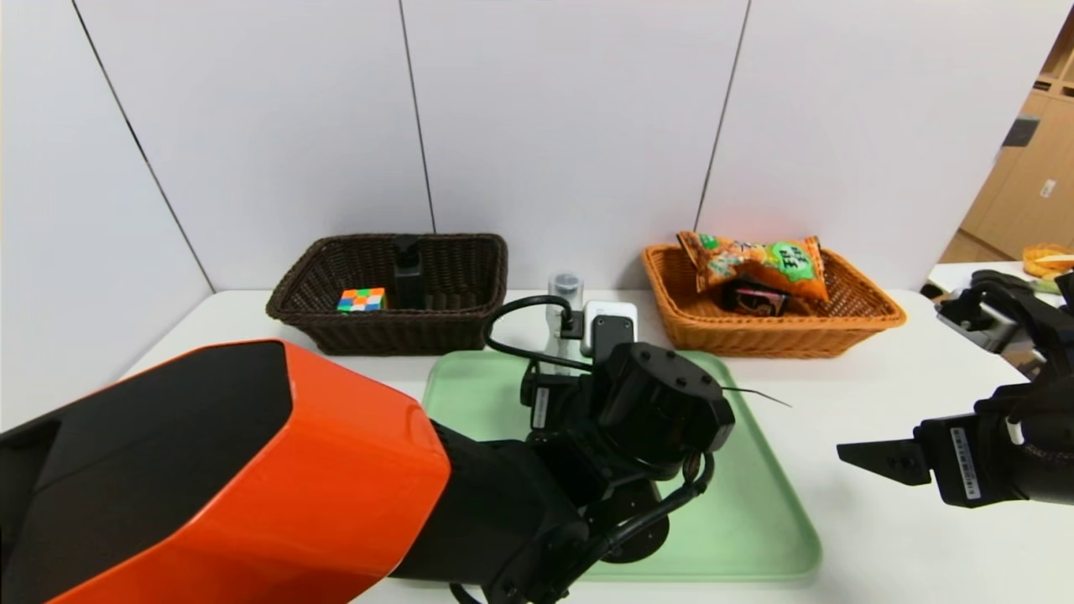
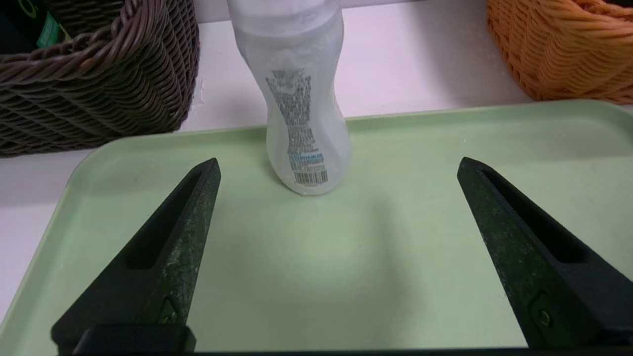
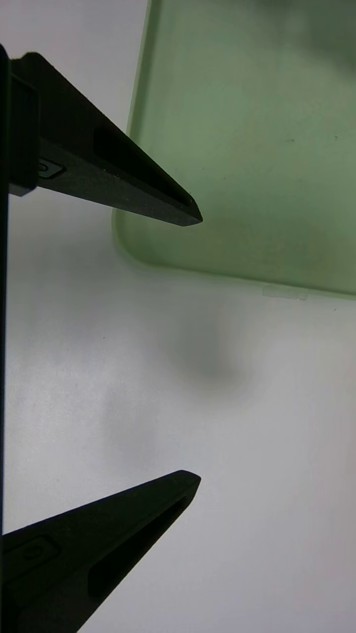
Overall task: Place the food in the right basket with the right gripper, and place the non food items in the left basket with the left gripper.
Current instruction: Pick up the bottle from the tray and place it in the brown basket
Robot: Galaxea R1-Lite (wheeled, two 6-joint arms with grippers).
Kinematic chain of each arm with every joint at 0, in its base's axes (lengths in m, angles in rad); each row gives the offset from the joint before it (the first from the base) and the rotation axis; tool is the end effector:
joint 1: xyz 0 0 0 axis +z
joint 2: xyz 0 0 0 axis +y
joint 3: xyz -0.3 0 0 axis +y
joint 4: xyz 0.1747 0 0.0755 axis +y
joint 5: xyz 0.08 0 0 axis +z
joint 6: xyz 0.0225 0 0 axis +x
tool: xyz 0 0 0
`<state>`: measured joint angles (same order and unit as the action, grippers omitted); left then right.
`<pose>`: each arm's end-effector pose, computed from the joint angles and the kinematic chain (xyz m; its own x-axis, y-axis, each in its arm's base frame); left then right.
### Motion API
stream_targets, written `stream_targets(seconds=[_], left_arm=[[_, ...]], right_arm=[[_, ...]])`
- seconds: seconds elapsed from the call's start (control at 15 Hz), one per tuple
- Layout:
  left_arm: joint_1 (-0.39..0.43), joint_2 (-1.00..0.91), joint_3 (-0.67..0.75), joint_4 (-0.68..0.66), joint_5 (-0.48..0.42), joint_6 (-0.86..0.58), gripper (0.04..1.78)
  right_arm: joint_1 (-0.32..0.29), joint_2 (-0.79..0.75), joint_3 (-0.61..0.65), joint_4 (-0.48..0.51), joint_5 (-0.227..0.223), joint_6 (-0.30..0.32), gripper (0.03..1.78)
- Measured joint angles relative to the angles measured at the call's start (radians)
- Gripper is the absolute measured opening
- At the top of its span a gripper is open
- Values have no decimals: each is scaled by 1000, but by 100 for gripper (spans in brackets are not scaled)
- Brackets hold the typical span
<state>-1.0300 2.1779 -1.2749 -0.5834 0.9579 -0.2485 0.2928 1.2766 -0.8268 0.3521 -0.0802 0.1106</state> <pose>0.2355 -0.3565 0.1268 0.9824 -0.0471 -0.1807 0.0507 0.9986 0.0156 0.1675 0.0486 0.2055 0.6867 0.1234 -0.7164 -0.1570 0.9874 0.0195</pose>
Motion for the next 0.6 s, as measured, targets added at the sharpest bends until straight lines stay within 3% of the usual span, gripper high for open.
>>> stream_targets(seconds=[0.27, 0.6], left_arm=[[16, 44, -9, -127, -3, 76, 169], [41, 71, -18, -147, -3, 115, 169]], right_arm=[[0, -2, 0, -1, 0, -6, 171], [0, -3, 2, -1, 3, -2, 171]])
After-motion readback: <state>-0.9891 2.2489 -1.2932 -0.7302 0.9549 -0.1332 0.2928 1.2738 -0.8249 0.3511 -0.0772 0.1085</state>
